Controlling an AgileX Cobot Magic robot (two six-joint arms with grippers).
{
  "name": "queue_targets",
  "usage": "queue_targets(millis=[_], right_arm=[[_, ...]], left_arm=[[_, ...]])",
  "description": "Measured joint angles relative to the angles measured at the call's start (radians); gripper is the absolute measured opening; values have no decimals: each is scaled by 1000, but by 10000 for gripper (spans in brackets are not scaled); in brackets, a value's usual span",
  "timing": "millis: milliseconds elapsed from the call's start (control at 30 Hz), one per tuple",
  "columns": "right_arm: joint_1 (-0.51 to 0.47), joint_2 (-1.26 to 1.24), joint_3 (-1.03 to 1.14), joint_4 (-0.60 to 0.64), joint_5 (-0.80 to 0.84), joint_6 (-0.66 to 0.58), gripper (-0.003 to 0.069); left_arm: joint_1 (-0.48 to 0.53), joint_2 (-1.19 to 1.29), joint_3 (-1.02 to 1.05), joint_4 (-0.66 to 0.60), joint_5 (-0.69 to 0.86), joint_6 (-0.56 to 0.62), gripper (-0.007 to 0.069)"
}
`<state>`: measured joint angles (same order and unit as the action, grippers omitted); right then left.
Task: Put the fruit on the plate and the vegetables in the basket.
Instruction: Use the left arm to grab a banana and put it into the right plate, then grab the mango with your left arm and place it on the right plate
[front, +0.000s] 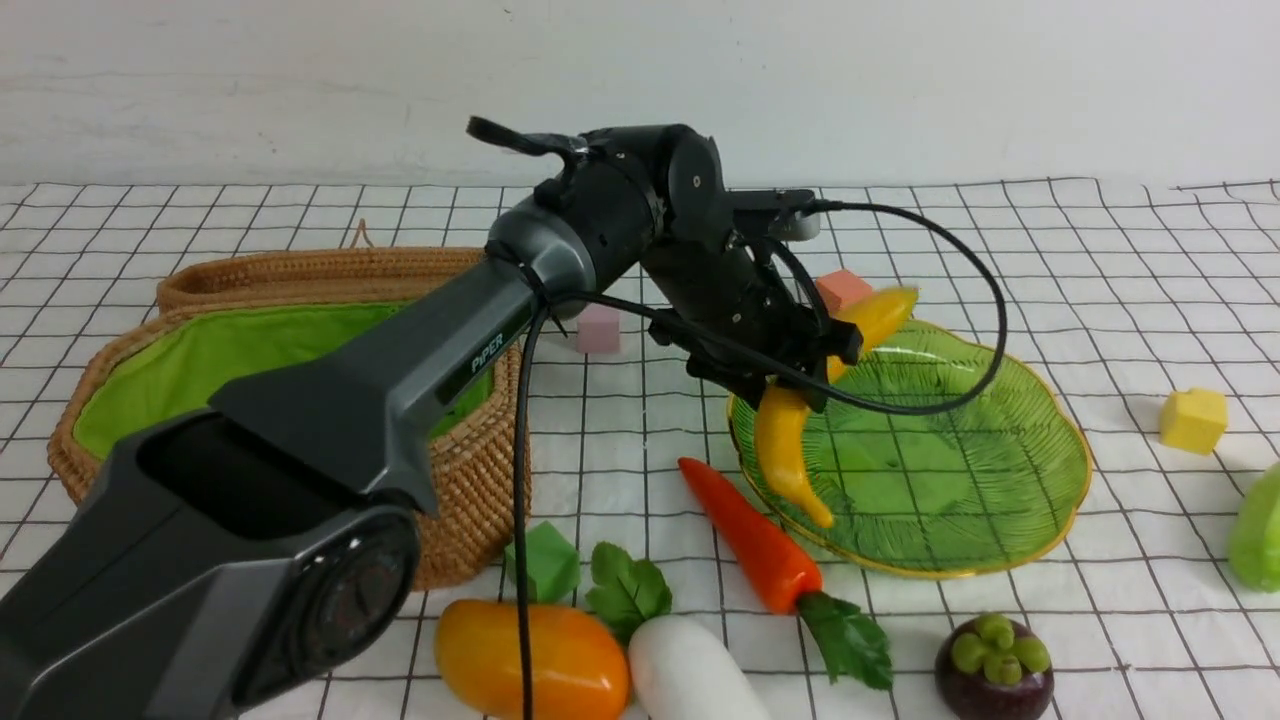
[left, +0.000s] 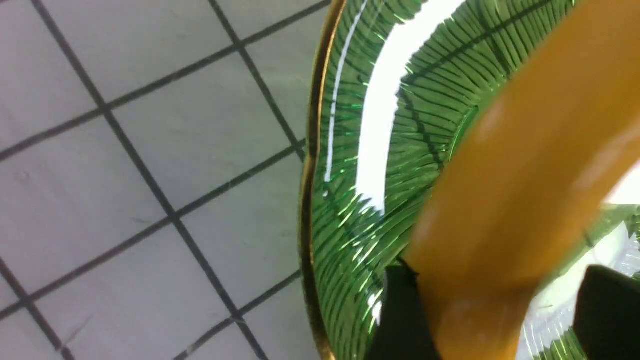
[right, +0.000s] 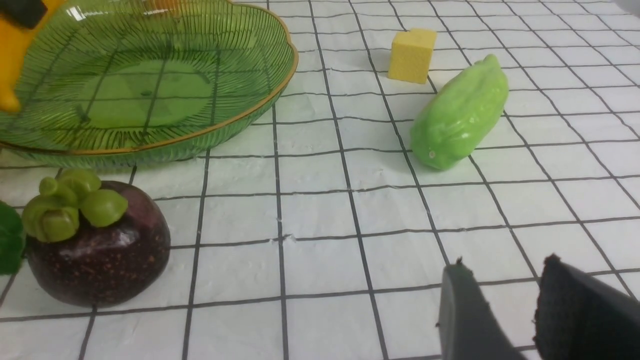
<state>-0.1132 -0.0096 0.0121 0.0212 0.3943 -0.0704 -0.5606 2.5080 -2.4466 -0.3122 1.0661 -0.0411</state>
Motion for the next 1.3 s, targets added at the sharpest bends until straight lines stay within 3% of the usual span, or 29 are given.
queue_targets(millis=[100, 233, 467, 700, 867, 967, 1033, 1200, 1300], right_arm=[[0, 0, 0, 0, 0, 0, 243], [0, 0, 0, 0, 0, 0, 243], [0, 0, 0, 0, 0, 0, 243], [0, 0, 0, 0, 0, 0, 243], [0, 0, 0, 0, 0, 0, 243], [0, 0, 0, 0, 0, 0, 243], [0, 0, 0, 0, 0, 0, 243], [0, 0, 0, 0, 0, 0, 243], [0, 0, 0, 0, 0, 0, 243]], left_arm=[[0, -16, 0, 2, 53, -5, 619], [20, -107, 0, 5, 158, 4, 669], [109, -439, 127, 35, 173, 41, 633], [129, -925, 634, 155, 182, 116, 570], [101, -1018, 960, 123, 170, 189, 568], [51, -987, 1110, 107, 112, 298, 568], [18, -933, 1171, 111, 71, 459, 568], [-3, -809, 1198, 130, -6, 816, 568], [-4, -735, 1198, 132, -48, 936, 568]])
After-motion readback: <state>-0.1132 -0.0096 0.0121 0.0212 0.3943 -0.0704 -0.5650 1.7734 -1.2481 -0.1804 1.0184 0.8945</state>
